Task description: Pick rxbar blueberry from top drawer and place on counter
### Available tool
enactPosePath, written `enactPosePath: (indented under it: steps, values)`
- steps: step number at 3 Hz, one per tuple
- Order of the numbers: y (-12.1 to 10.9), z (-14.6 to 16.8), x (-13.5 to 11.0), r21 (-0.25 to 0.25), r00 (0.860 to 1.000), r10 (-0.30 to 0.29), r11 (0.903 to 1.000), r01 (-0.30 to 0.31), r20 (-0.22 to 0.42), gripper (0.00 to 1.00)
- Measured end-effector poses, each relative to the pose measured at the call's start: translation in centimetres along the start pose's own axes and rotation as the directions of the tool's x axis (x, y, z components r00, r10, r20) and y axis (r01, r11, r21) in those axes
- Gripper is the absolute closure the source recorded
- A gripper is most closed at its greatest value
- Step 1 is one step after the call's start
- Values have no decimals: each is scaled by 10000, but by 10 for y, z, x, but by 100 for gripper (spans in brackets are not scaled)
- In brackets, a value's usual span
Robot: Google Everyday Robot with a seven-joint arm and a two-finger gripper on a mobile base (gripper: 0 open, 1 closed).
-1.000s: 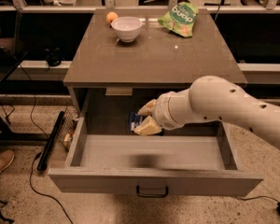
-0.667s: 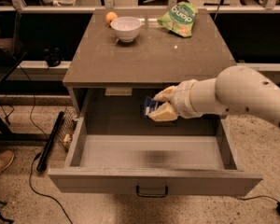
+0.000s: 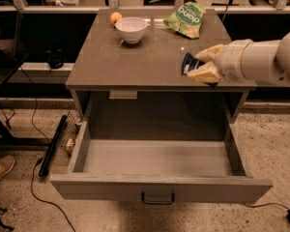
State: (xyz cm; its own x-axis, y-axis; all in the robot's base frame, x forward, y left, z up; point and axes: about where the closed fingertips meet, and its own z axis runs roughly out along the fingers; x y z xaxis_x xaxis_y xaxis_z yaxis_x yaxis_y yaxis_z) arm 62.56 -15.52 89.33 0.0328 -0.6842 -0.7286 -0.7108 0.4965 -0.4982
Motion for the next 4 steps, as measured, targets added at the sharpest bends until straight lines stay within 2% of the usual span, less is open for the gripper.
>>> enactPosePath:
  steps: [1,2,3,4]
  values:
    - [-22,-10,-12,402,9998,-86,9992,79,184,100]
    - [-23,-7,-14,409,9997,-31,9992,20,263,100]
    - [-45,16,-27,439,9970,218,9987,-250,736,100]
    - [-68,51,-25,318,9942,681,9970,-710,836,100]
